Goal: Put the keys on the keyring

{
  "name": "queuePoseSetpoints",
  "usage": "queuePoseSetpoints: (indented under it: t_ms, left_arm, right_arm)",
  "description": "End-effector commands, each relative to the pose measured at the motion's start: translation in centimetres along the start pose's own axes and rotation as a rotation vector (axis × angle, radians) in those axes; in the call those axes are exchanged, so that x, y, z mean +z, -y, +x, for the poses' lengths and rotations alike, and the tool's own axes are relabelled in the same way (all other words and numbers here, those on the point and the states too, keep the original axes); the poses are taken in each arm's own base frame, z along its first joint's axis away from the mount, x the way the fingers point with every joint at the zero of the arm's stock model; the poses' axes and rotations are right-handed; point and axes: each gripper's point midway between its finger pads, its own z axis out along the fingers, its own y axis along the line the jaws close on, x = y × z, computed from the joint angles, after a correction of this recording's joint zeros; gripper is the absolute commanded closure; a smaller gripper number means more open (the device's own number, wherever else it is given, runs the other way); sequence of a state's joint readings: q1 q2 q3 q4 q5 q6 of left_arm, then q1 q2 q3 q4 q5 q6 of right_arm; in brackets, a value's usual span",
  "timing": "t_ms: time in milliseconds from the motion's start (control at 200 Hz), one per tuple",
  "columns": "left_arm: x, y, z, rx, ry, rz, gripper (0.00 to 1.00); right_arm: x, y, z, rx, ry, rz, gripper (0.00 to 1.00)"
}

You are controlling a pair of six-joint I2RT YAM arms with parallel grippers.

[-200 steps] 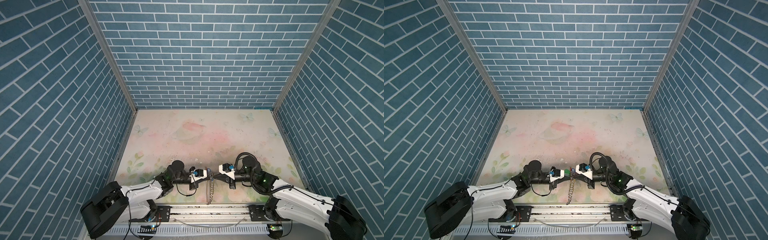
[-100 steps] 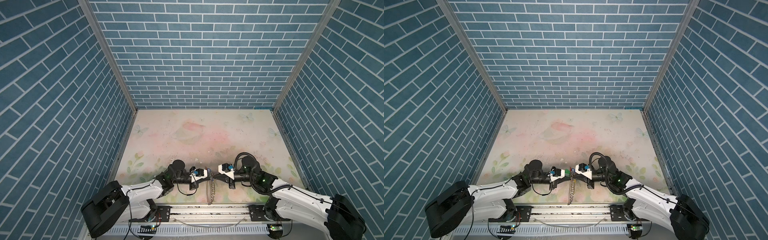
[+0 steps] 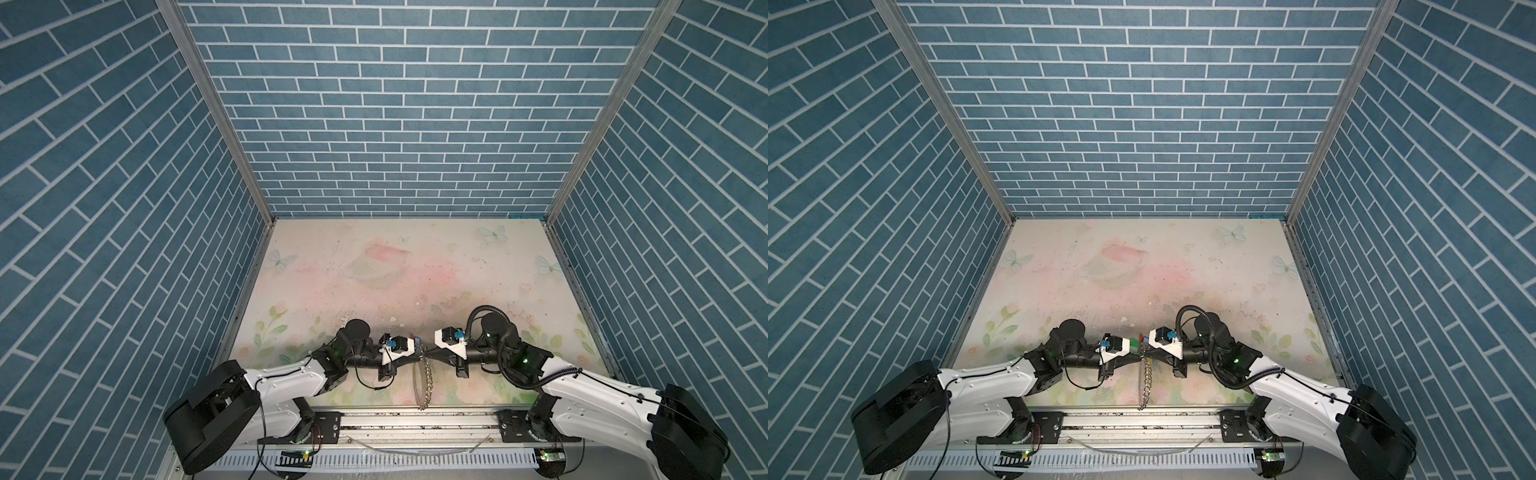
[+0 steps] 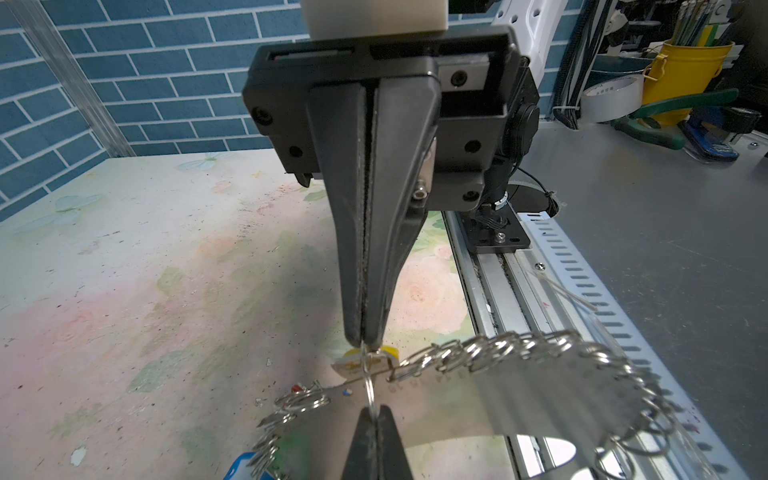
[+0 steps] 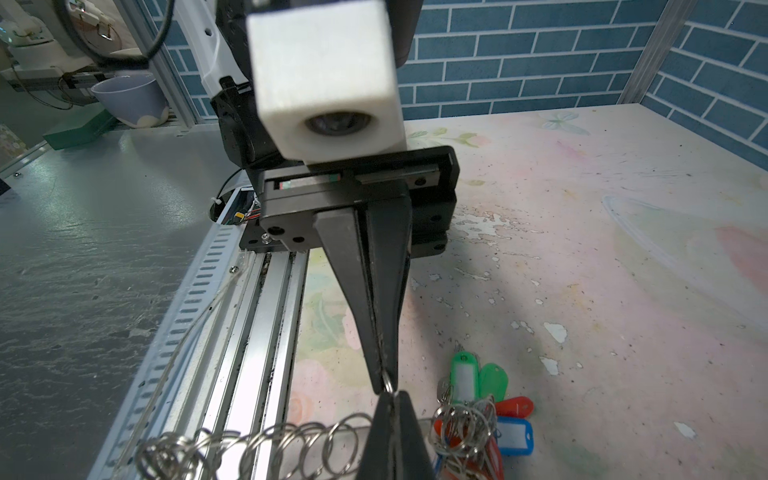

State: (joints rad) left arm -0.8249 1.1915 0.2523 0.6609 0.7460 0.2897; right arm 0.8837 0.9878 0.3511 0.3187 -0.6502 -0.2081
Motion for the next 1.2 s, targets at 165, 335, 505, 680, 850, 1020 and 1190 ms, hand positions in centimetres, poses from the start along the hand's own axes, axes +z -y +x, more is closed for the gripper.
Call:
queuePoseSetpoints:
  t_ms: [165,335,505,680,850,1020,1190]
  left_arm:
    - [0.3,1.1,-2.5,0.032,0.08,0.09,1.0]
    - [0.4,1.2,-2.5,0.031,0.079,0.094,1.0]
    - [0.4,1.2,-2.5,0.031,0.078,0.094,1.0]
    - [0.3,1.1,-2.5,0.036,0.078,0.084,1.0]
    - [0.2,1.0,-2.6,0.046,0.082,0.072,1.0]
    - [0.1,1.0,-2.8,0.052,0.089,0.072,1.0]
    - [0.1,0.7,-2.7,0.055,0.086,0.049,1.0]
  right_arm:
    - [1.0,1.0,-1.6,-0.091,0.0,0.042,1.0]
    - [1.4,0.9,-1.3,-0.097,-0.021,0.034,1.0]
    - [1.5,0.7,-1.2,-0.097,-0.033,0.022,1.0]
    - [1.7,0.4,-0.6,-0.092,-0.064,0.004,1.0]
    - [1.6,0.7,-0.1,-0.088,-0.092,0.022,1.0]
    - [1.7,0.9,0.5,-0.066,-0.119,0.031,1.0]
    - [1.4,0.9,0.2,-0.06,-0.098,0.043,1.0]
